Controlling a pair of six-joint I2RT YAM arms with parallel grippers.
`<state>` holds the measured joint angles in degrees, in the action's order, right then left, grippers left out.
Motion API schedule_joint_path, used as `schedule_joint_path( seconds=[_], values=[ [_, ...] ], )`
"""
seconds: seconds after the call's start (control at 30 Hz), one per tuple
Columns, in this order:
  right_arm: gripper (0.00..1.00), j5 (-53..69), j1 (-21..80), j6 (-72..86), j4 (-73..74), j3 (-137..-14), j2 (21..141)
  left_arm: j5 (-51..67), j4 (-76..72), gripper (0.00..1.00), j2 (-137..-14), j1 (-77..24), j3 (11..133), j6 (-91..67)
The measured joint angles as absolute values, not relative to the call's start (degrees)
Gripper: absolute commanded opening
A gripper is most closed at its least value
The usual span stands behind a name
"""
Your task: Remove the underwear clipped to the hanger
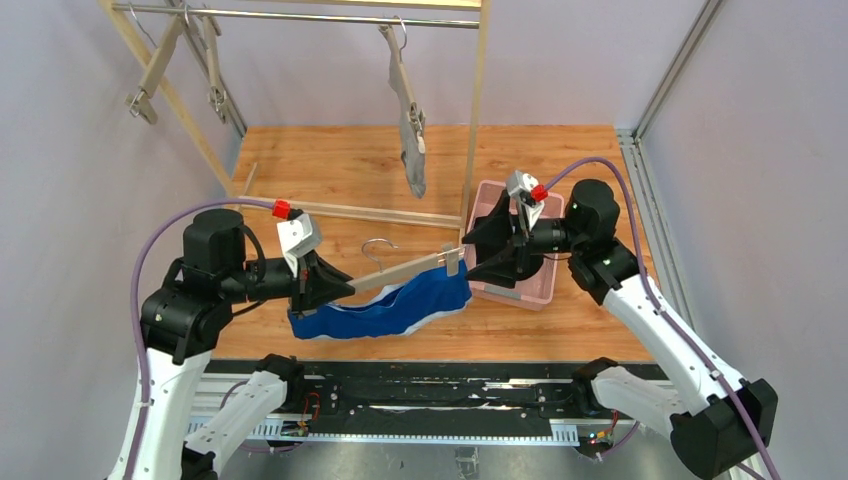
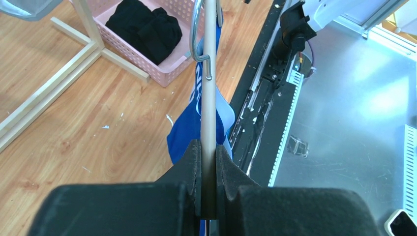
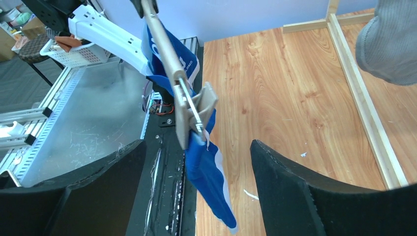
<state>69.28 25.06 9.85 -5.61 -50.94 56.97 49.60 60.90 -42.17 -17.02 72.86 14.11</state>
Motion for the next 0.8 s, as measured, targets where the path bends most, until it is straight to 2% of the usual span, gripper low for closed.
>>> schedule_joint_path(
  seconds=[0.3, 0.7, 0.73, 0.77, 0.8],
  values=[
    [0.8, 68.9, 25.7, 18.7, -16.3, -51.0, 62.2, 50.2, 60.8, 0.0, -40.9, -17.0, 72.7, 14.1],
    [0.8, 67.4, 31.3, 21.1, -19.5, -51.6, 64.5, 50.0, 60.5, 0.0, -41.5, -17.0, 71.4, 14.1],
    [0.77, 67.2, 31.6, 21.1, -19.4, -51.9, 64.7, 50.0, 60.5, 0.0, -41.5, -17.0, 71.4, 14.1],
    [0.68, 67.1, 31.6, 21.0, -19.4, -52.1, 64.7, 50.0, 60.4, 0.0, -41.5, -17.0, 71.2, 14.1],
    [0.56, 66.8, 31.8, 20.9, -19.4, -52.3, 64.8, 50.0, 60.3, 0.0, -41.5, -17.0, 71.1, 14.1]
  ],
)
